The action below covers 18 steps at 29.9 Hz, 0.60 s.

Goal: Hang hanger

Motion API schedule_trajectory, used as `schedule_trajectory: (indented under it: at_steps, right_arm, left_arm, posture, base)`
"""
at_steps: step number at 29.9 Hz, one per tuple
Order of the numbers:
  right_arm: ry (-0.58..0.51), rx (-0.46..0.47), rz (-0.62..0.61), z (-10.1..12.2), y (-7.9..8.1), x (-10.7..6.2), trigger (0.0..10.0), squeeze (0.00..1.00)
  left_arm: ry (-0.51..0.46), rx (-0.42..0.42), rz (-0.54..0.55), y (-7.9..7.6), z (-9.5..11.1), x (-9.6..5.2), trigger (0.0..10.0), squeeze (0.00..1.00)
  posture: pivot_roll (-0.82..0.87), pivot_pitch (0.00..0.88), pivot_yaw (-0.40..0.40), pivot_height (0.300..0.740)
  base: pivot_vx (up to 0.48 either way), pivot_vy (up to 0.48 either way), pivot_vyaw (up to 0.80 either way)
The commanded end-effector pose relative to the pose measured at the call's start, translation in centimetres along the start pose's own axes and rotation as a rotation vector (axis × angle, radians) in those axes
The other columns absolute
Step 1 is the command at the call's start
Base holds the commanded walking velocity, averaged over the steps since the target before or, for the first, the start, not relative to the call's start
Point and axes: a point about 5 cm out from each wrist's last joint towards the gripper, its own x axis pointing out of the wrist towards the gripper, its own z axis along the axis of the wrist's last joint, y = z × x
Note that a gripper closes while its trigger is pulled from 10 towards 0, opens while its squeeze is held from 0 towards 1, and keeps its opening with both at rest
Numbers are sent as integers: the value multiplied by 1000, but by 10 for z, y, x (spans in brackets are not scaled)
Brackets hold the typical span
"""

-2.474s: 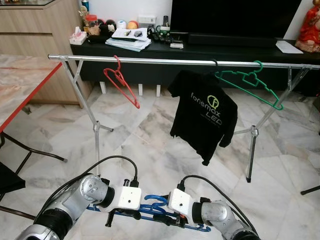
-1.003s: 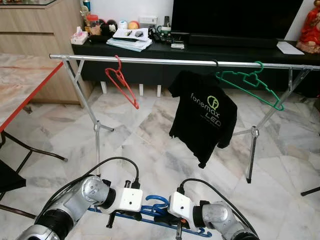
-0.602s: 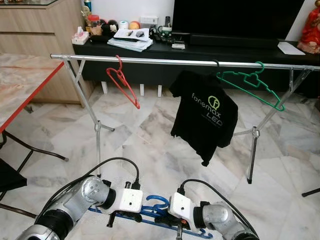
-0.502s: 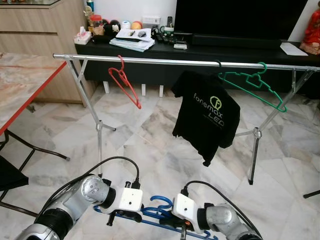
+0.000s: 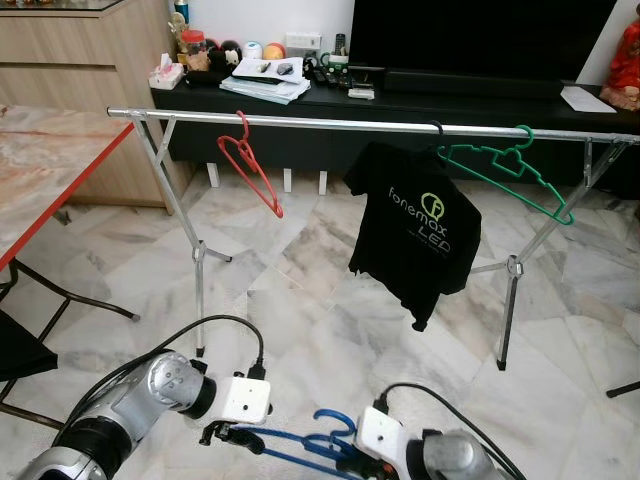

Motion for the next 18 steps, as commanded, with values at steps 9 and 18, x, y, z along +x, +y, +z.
schedule_trajectory:
  at_steps: [9,18]
  right_arm:
    - [-77,256,-342,-18,-14,-14,0,0]
    - [-311,668,-878,-11,-51,-37,0,0]
  left_arm:
    - [135,-346,273,-32,-55,6,10000,0]
    - [236,-876,578,-84,-85,30,10000,0]
  posture:
    - [22,80,-40,740]
    - [-10,95,-33,740]
  base:
    - [0,0,0]
    - [0,0,0]
